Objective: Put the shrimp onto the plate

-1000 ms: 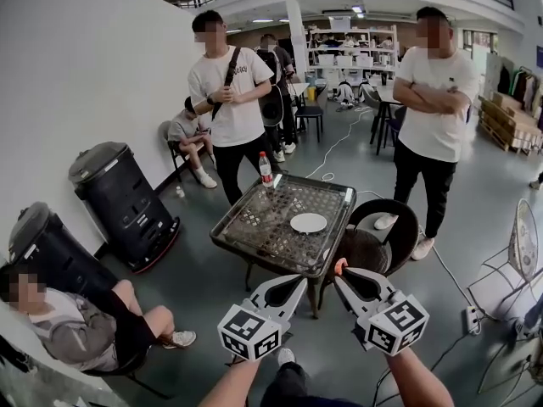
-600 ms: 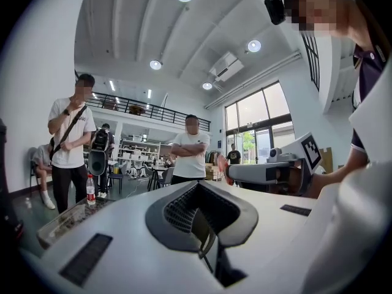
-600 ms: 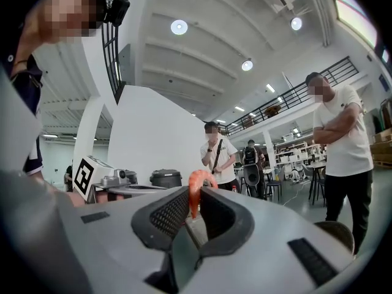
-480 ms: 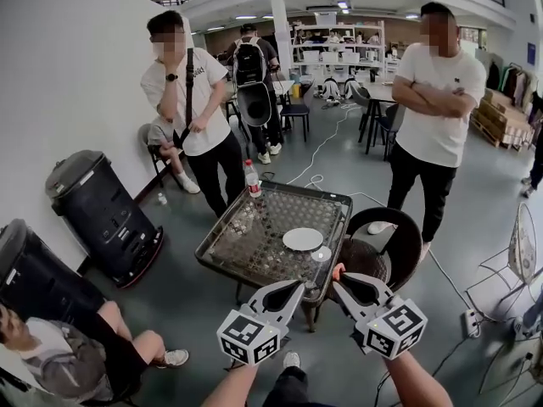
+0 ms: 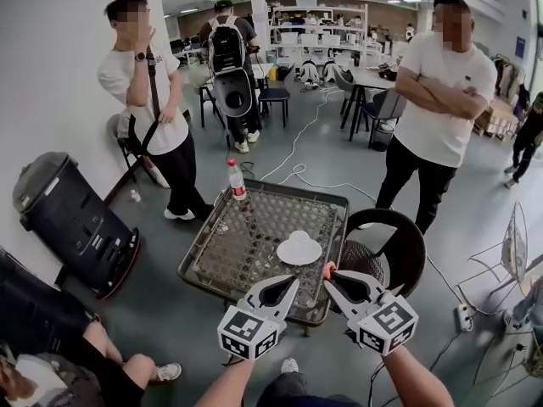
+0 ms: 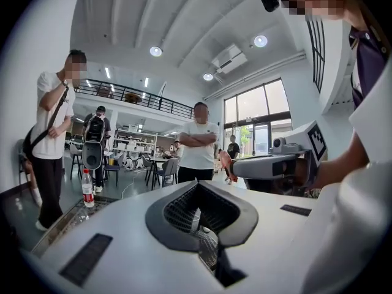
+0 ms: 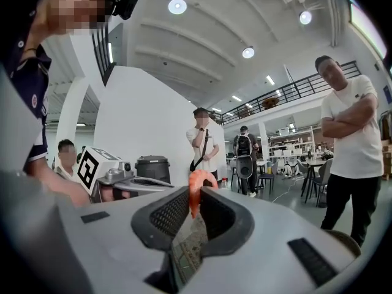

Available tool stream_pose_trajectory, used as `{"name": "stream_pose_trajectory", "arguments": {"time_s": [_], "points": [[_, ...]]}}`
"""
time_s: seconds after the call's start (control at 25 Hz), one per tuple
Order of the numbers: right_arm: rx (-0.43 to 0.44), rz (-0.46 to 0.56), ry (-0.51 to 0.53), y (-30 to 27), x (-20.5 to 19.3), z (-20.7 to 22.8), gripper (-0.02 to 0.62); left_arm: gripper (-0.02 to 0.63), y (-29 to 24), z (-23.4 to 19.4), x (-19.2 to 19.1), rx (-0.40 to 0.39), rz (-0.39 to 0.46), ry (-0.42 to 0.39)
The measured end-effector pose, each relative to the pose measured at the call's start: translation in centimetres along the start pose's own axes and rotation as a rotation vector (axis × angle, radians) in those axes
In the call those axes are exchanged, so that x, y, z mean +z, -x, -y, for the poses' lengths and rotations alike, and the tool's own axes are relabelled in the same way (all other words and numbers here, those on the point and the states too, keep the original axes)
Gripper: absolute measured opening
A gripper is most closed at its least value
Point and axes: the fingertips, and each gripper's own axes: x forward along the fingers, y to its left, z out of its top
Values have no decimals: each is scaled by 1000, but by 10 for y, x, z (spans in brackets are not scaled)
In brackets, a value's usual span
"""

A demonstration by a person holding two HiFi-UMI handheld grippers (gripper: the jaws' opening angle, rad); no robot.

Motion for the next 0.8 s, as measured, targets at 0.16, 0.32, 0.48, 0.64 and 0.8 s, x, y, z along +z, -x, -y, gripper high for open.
{"name": "stream_pose_trajectory", "arguments": {"time_s": [0.16,0.32,0.48,0.64,0.8], "points": [[-21,-22,22,-33,-3,19,60,8,-20,-31,-3,-19,-8,7],[-38,-64,32,-56,-13,38,60,8,-38,-49,-9,-35,-21,23],[-25,-105,35,-73,-28,54,60,8,-50,-60,-19,-18,-41,42],[0,-151,46,-91,-44,72,60,9,-66,-71,-29,13,-72,48],[41,-211,41,-118,-70,91,60,8,-80,-93,-44,62,-97,70]]}}
